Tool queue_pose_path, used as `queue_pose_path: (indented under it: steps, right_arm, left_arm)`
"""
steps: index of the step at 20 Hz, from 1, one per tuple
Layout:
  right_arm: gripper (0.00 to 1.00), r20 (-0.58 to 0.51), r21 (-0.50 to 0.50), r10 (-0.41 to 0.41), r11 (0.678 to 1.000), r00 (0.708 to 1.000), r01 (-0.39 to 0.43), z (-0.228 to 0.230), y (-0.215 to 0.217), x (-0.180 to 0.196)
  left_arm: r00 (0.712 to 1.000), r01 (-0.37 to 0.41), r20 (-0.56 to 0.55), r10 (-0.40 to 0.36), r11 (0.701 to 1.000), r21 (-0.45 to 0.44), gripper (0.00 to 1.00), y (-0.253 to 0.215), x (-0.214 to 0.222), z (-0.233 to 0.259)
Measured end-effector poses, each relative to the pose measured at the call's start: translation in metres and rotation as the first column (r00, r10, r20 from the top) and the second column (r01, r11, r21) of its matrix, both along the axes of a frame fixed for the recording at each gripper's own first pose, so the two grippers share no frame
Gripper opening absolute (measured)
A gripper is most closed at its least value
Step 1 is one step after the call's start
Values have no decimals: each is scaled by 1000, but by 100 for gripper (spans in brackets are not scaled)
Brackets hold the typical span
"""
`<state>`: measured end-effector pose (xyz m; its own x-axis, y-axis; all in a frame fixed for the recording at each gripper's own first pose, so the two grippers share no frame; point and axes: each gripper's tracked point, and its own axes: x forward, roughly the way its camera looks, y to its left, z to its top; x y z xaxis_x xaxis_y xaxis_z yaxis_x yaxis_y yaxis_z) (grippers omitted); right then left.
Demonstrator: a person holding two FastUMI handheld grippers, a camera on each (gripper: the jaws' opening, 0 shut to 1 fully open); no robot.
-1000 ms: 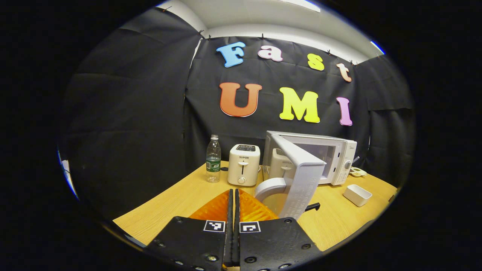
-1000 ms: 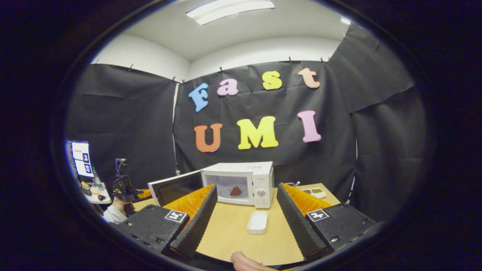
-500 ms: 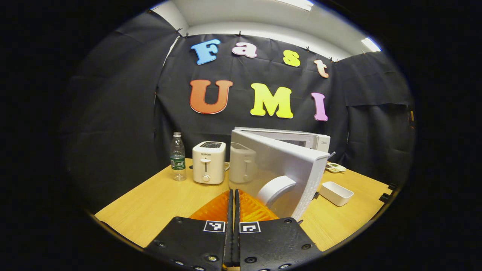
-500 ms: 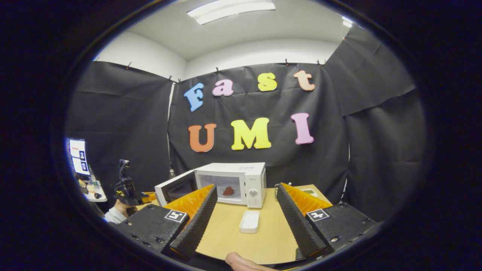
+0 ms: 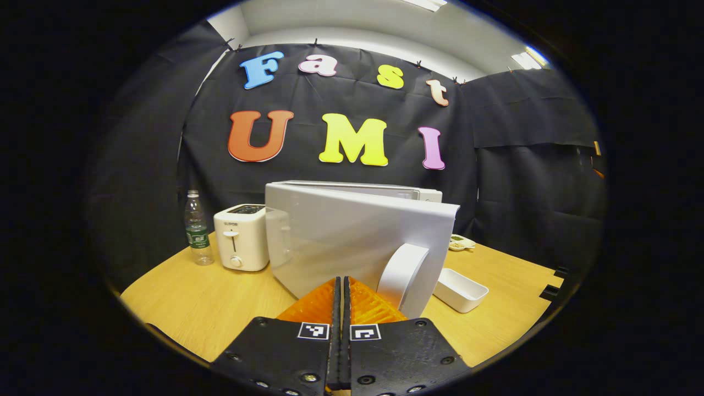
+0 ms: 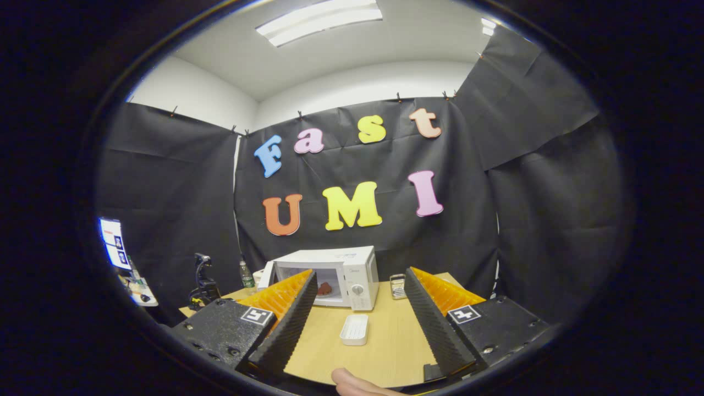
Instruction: Open the microwave oven with the left hand, put the food in, and close the microwave oven.
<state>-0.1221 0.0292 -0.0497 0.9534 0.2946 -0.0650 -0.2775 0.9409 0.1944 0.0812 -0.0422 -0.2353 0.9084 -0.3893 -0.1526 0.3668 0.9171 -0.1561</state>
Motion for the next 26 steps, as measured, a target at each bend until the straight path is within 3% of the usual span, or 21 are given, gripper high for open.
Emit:
queue_pose_path:
  steps: [1, 2, 3, 4, 13, 14, 21, 22, 23, 25, 26]
  right_arm:
    - [100, 3, -2, -7, 1000, 1000, 7, 0, -5, 0]
    - [90, 3, -6, -13, 1000, 1000, 13, -1, -9, 1]
    - [90, 2, -9, -17, 1000, 1000, 17, -1, -13, 0]
    - [100, 5, -6, -18, 1000, 1000, 18, -1, -17, 1]
    - [100, 43, -24, -75, 997, 996, 76, 1, -54, 11]
    - [90, 42, -21, -72, 997, 997, 73, -2, -55, 14]
    - [90, 3, 1, -69, 998, 998, 69, -23, -73, 54]
    - [90, -15, 4, -62, 998, 998, 62, -30, -73, 60]
    - [90, -24, 5, -51, 999, 998, 51, -36, -73, 63]
    - [90, -37, 3, -36, 999, 999, 36, -43, -71, 70]
    - [100, -44, -2, -32, 999, 998, 32, -48, -71, 72]
  left_arm:
    - [1000, 13, -7, -13, 1000, 2, 0, -12, 5, -2]
    - [1000, 20, -7, -20, 1000, 7, 0, -23, 10, -2]
    - [1000, 25, -7, -24, 1000, 11, 0, -33, 15, -4]
    - [1000, 28, 1, -28, 1000, 9, 0, -44, 22, -3]
    - [999, 39, -17, -40, 998, -41, 0, -119, 88, -13]
    - [999, 39, -12, -40, 998, -46, 0, -124, 94, -10]
    - [1000, 26, -16, -27, 998, -61, 0, -150, 144, -10]
    - [1000, 22, -15, -22, 998, -52, 17, -153, 151, -10]
    - [1000, 15, -8, -16, 999, -34, 0, -155, 159, -10]
    - [1000, -4, -20, 4, 1000, 4, 0, -160, 176, -13]
    - [1000, -13, -14, 13, 1000, 7, 0, -164, 184, -12]
